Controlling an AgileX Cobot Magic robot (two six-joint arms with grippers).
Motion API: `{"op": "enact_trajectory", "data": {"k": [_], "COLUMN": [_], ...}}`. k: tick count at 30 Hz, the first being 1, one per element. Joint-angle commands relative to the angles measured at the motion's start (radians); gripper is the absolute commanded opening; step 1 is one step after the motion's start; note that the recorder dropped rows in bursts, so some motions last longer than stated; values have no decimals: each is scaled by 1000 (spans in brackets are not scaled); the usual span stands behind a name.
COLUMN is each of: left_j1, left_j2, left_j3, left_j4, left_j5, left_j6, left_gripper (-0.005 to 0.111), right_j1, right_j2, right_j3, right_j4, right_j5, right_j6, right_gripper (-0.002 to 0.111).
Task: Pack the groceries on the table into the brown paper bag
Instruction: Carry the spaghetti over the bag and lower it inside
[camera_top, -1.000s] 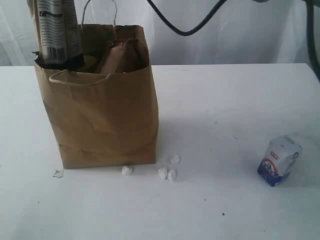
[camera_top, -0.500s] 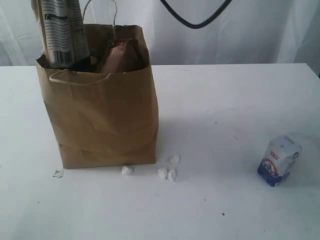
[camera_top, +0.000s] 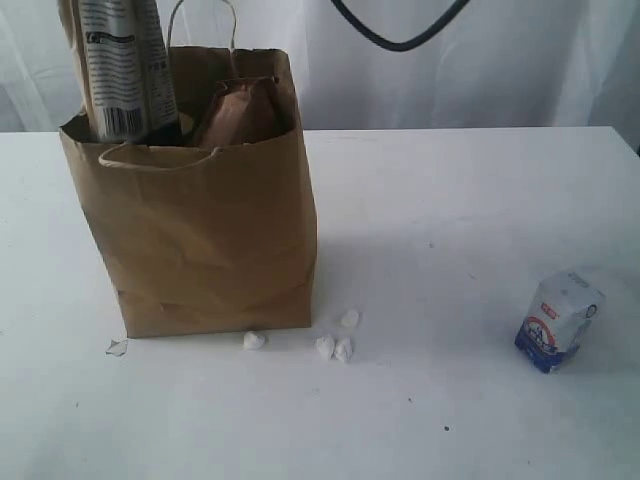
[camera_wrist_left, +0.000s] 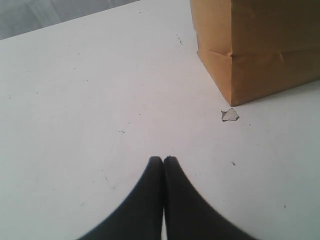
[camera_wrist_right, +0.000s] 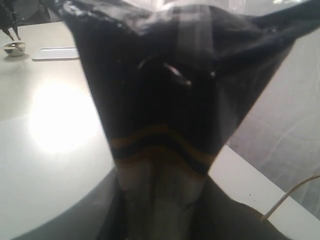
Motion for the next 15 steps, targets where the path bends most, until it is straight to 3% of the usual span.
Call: {"op": "enact_trajectory", "data": {"k": [1, 15], "left_j1": [-5, -5], "left_j2": [-5, -5], "left_j3": [4, 4], "left_j4": [-11, -11], "left_j5": [3, 3], "left_j6": [0, 0], "left_gripper": [0, 0], "right_j1": [-1, -1], "right_j2": [30, 93], "right_j3": [4, -8], "right_j4": [-25, -225], "right_j5": [133, 12], "right_j6": [42, 93], "right_gripper": [0, 0]}}
